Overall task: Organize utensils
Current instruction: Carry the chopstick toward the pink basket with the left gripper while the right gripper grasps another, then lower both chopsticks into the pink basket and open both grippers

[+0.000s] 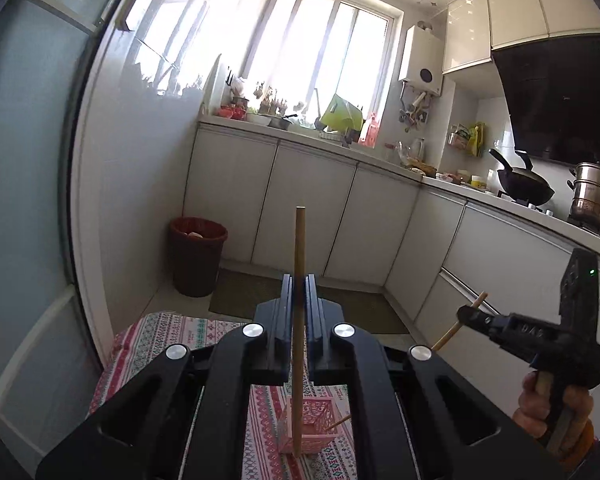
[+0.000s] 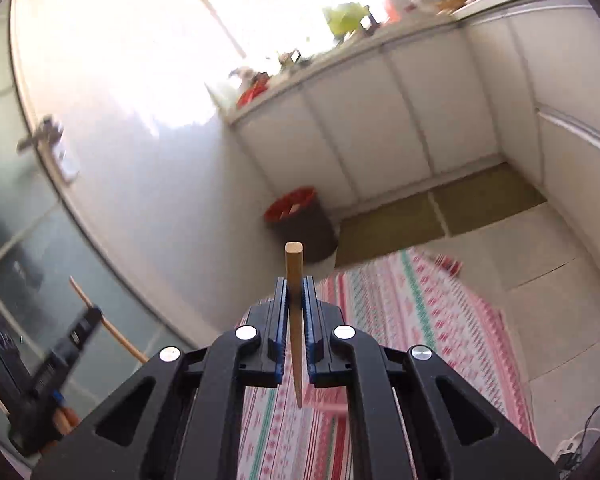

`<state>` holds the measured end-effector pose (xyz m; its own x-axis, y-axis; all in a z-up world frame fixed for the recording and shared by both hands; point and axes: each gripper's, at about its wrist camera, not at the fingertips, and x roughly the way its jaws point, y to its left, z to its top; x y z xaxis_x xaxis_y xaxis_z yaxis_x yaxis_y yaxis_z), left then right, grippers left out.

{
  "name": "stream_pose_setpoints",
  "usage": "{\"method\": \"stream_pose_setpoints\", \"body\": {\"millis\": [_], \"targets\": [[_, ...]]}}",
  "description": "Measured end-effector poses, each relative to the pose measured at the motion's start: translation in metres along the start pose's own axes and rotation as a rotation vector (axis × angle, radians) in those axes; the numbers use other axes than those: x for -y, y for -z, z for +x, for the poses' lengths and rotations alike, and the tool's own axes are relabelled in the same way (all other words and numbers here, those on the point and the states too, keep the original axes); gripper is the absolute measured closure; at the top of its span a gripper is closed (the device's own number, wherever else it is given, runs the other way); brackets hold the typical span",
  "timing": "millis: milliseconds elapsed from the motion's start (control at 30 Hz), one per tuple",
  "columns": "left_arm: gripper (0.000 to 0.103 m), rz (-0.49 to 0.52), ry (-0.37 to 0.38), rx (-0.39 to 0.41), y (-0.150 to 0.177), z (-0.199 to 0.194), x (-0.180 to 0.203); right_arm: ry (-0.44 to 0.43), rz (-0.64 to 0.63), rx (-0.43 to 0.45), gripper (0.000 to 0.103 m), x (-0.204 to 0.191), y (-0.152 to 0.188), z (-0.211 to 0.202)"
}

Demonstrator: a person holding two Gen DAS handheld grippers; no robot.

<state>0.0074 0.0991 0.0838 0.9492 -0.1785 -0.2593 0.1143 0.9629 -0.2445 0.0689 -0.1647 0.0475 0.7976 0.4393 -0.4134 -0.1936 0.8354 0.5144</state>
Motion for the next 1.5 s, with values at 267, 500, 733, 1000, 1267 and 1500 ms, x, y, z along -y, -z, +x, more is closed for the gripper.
{"method": "stream_pose_setpoints", "body": {"millis": [267, 500, 733, 1000, 1267, 1500], "targets": [[0.098, 0.016, 0.002, -0.030, 0.005, 0.058, 0.019, 0.064, 0.034, 0.087, 0.095, 0.017, -0.017, 0.008], [0.097, 0.042, -0.056, -0.138, 0.049, 0.106, 0.018, 0.110, -0.047, 0.052, 0.095, 0.013, -0.004, 0.035], [0.081, -0.041, -0.101, -0.193, 0.064, 0.102, -0.014, 0.138, -0.097, 0.021, 0.095, 0.007, 0.010, 0.054], [0.073, -0.087, -0.159, -0.144, 0.035, 0.071, -0.032, 0.160, -0.129, -0.017, 0.095, 0.000, 0.029, 0.075], [0.066, -0.041, -0.167, -0.175, 0.040, 0.069, -0.031, 0.172, -0.134, -0.055, 0.050, -0.003, 0.044, 0.090], [0.034, 0.033, -0.122, -0.238, 0.051, 0.068, -0.016, 0.240, -0.153, 0.011, 0.015, -0.004, 0.043, 0.060]]}}
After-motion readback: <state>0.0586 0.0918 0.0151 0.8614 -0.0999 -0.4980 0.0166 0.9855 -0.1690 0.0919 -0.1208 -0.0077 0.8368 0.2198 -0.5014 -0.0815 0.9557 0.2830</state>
